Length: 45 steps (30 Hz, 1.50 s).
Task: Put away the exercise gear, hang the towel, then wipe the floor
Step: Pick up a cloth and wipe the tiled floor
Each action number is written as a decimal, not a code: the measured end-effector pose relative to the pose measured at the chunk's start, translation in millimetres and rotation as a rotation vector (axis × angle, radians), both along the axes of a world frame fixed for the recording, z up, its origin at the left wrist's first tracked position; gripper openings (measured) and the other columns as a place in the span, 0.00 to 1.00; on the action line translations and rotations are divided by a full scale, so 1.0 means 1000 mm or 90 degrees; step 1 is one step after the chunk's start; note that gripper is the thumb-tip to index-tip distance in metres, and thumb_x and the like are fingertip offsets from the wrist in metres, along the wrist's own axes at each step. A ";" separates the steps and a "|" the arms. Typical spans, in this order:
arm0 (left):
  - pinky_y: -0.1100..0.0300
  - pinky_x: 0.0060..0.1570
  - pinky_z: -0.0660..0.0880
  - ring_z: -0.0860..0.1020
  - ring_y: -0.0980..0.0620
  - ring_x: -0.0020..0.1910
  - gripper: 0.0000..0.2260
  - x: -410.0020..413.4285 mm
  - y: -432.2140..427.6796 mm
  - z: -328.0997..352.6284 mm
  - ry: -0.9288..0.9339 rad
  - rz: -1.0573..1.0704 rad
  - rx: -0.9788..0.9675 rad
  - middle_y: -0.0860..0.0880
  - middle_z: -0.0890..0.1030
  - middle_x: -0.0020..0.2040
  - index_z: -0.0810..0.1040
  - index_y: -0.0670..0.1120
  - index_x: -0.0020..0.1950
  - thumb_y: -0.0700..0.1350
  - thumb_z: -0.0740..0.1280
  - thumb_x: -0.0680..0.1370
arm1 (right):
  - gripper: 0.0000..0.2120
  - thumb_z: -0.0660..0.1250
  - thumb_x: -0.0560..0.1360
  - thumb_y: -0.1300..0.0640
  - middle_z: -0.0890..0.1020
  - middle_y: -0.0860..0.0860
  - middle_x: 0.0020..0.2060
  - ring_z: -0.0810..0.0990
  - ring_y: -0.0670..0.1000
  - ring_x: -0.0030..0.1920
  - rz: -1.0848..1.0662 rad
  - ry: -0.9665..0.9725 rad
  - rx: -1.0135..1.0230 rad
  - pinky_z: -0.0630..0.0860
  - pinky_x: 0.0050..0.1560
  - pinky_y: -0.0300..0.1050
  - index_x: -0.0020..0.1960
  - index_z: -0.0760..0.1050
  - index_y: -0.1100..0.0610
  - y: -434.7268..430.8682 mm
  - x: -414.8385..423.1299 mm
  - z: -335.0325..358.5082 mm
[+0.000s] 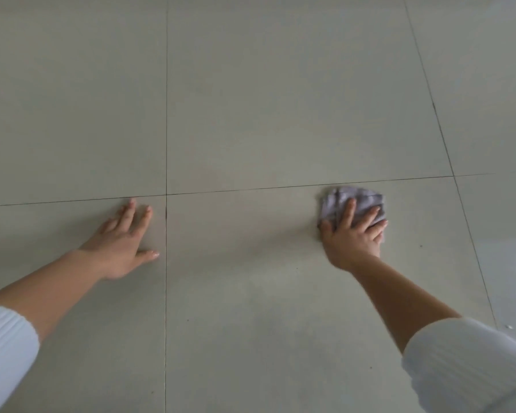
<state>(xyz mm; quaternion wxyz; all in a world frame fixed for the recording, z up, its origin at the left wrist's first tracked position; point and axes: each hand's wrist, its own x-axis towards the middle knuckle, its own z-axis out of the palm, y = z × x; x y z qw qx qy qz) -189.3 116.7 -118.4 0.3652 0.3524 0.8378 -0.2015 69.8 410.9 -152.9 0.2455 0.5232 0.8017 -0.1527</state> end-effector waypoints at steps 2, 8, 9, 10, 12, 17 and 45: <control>0.52 0.74 0.44 0.36 0.45 0.76 0.41 0.002 -0.008 -0.008 0.026 0.001 0.050 0.41 0.30 0.74 0.31 0.48 0.75 0.64 0.54 0.77 | 0.36 0.43 0.79 0.37 0.36 0.67 0.74 0.38 0.72 0.73 -0.068 -0.010 0.007 0.42 0.73 0.64 0.77 0.33 0.54 0.019 -0.001 -0.005; 0.53 0.73 0.44 0.37 0.47 0.76 0.41 0.001 -0.018 -0.015 0.037 0.007 0.127 0.45 0.32 0.75 0.33 0.51 0.75 0.64 0.56 0.76 | 0.35 0.42 0.80 0.39 0.38 0.68 0.74 0.39 0.73 0.73 -0.126 0.008 0.074 0.42 0.73 0.65 0.78 0.35 0.56 0.001 -0.012 -0.014; 0.53 0.73 0.44 0.37 0.47 0.76 0.41 0.001 -0.019 -0.016 0.036 0.010 0.140 0.45 0.32 0.76 0.33 0.51 0.75 0.64 0.56 0.76 | 0.34 0.43 0.80 0.40 0.39 0.69 0.74 0.40 0.73 0.73 -0.133 0.011 0.072 0.42 0.73 0.65 0.78 0.35 0.57 -0.011 -0.014 -0.013; 0.53 0.73 0.44 0.38 0.47 0.76 0.41 0.001 -0.021 -0.016 0.036 0.011 0.153 0.46 0.32 0.76 0.34 0.51 0.76 0.65 0.56 0.75 | 0.34 0.43 0.81 0.41 0.39 0.69 0.74 0.41 0.73 0.73 -0.130 0.009 0.071 0.43 0.73 0.65 0.78 0.36 0.58 -0.028 -0.017 -0.009; 0.53 0.73 0.44 0.38 0.47 0.76 0.41 -0.001 -0.024 -0.017 0.038 0.006 0.170 0.46 0.32 0.76 0.34 0.53 0.76 0.65 0.56 0.75 | 0.34 0.45 0.81 0.42 0.41 0.71 0.73 0.43 0.75 0.72 -0.090 0.005 0.051 0.45 0.72 0.66 0.77 0.37 0.60 -0.084 -0.024 -0.010; 0.52 0.73 0.45 0.40 0.44 0.76 0.40 -0.003 -0.024 -0.015 0.019 0.000 0.187 0.44 0.34 0.76 0.36 0.52 0.76 0.64 0.57 0.76 | 0.35 0.51 0.81 0.44 0.47 0.74 0.72 0.48 0.79 0.70 0.186 0.071 0.024 0.51 0.68 0.73 0.76 0.39 0.61 -0.234 -0.052 0.004; 0.51 0.73 0.38 0.29 0.48 0.73 0.38 -0.092 -0.106 -0.043 -0.012 0.076 0.310 0.46 0.28 0.74 0.33 0.56 0.75 0.71 0.45 0.72 | 0.29 0.35 0.74 0.31 0.30 0.50 0.75 0.28 0.63 0.73 0.496 0.114 -0.043 0.35 0.74 0.57 0.73 0.31 0.34 -0.232 -0.202 0.000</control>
